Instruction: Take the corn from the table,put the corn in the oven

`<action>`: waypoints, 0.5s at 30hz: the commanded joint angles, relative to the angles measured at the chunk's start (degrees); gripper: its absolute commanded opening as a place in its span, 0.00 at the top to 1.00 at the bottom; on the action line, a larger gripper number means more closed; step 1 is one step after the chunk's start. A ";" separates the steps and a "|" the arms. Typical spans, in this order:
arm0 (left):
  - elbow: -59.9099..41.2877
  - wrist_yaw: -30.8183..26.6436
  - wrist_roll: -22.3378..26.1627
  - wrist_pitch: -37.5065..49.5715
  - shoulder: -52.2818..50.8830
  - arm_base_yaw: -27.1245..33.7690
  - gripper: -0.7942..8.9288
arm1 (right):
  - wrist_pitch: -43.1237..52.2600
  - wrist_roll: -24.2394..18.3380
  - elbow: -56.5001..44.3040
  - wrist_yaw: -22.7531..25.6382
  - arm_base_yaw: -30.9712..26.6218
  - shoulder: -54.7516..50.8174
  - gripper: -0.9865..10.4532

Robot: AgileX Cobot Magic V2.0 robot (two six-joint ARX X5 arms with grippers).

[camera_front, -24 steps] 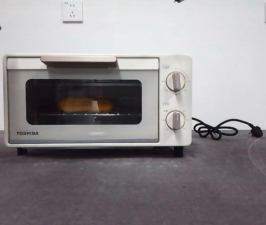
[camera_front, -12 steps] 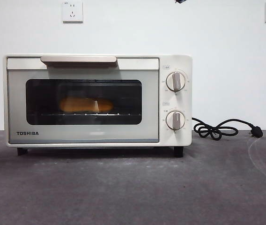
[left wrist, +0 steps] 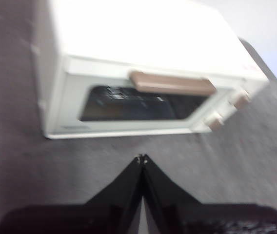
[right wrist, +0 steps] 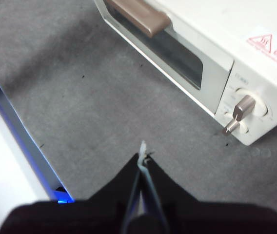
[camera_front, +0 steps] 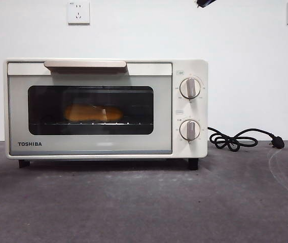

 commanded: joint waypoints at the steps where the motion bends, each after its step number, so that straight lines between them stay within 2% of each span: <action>1: -0.22 -5.18 -1.86 -0.35 -3.10 -0.83 0.93 | 0.02 0.20 0.09 -0.22 0.07 -0.28 0.92; 9: -0.22 -5.77 -2.10 -0.42 -5.22 -0.96 0.92 | -0.22 0.22 0.09 -0.20 0.07 -0.28 0.92; 12: -0.22 -5.79 -4.24 -0.70 -4.76 -0.96 0.92 | -0.17 0.13 0.09 0.04 0.07 -0.28 0.92; 15: -0.22 -5.88 -4.33 -1.44 -3.91 -0.94 0.92 | -0.11 -0.02 0.09 0.07 0.04 -0.28 0.91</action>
